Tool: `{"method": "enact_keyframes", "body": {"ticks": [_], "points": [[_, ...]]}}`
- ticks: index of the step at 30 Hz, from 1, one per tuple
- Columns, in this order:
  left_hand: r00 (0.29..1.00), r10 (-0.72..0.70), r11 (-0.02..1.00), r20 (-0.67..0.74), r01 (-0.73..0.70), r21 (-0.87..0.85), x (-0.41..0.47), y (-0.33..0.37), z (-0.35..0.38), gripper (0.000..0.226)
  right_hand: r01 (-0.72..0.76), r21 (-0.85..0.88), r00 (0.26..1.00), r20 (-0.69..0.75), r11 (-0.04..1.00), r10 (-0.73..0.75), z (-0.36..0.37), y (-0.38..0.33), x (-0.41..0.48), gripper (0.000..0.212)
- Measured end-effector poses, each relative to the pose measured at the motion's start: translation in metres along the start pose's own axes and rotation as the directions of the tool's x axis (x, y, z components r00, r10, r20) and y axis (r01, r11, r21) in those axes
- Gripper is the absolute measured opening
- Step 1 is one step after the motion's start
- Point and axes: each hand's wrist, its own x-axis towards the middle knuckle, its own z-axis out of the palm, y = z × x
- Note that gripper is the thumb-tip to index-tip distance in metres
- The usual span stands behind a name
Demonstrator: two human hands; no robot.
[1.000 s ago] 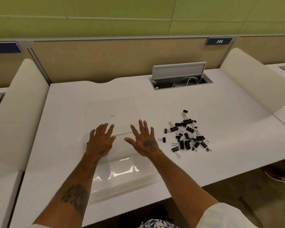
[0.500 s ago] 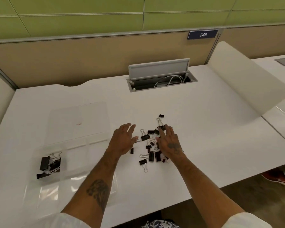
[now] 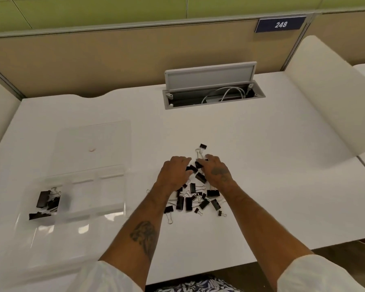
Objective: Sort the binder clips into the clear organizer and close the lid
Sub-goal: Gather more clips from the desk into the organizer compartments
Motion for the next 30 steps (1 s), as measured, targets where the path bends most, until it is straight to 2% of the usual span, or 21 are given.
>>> {"method": "enact_keyframes", "body": {"ticks": [4,9,12,16,19,22,25,28,30], "points": [[0.999,-0.023,0.999,0.028,0.024,-0.036,0.011,0.019,0.007,0.024,0.020,0.050,0.997,-0.076,0.999,-0.016,0.002,0.001,0.003,0.031],[0.993,-0.060,0.996,0.100,0.066,-0.054,0.015,0.024,0.018,0.037,-0.031,0.212,0.994,-0.100,0.977,0.053,0.001,0.000,0.004,0.036],[0.993,-0.097,0.977,0.068,0.108,-0.184,0.016,0.025,0.012,0.037,-0.036,0.351,0.985,-0.147,0.936,0.093,-0.003,-0.001,0.000,0.042],[0.984,-0.176,0.800,0.015,0.152,-0.581,0.008,0.023,-0.002,0.052,0.026,0.599,0.963,-0.231,0.801,0.141,-0.016,-0.014,-0.001,0.031],[0.963,-0.254,0.748,-0.088,0.137,-0.649,-0.003,0.014,-0.014,0.050,0.087,0.746,0.957,-0.247,0.661,0.154,-0.031,-0.034,0.000,0.025],[0.937,-0.334,0.635,-0.100,0.145,-0.759,-0.014,-0.003,-0.033,0.045,0.124,0.813,0.961,-0.242,0.569,0.136,-0.046,-0.058,0.001,0.027],[0.926,-0.368,0.505,-0.079,0.128,-0.853,-0.040,-0.036,-0.052,0.036,0.140,0.824,0.972,-0.221,0.548,0.084,-0.055,-0.099,-0.001,0.024],[0.905,-0.413,0.461,-0.105,0.108,-0.881,-0.069,-0.067,-0.068,0.031,0.142,0.842,0.981,-0.191,0.520,0.041,-0.059,-0.141,-0.003,0.022],[0.882,-0.453,0.451,-0.131,0.100,-0.887,-0.093,-0.097,-0.081,0.030,0.121,0.903,0.991,-0.136,0.413,0.005,-0.060,-0.179,-0.008,0.027]]}}
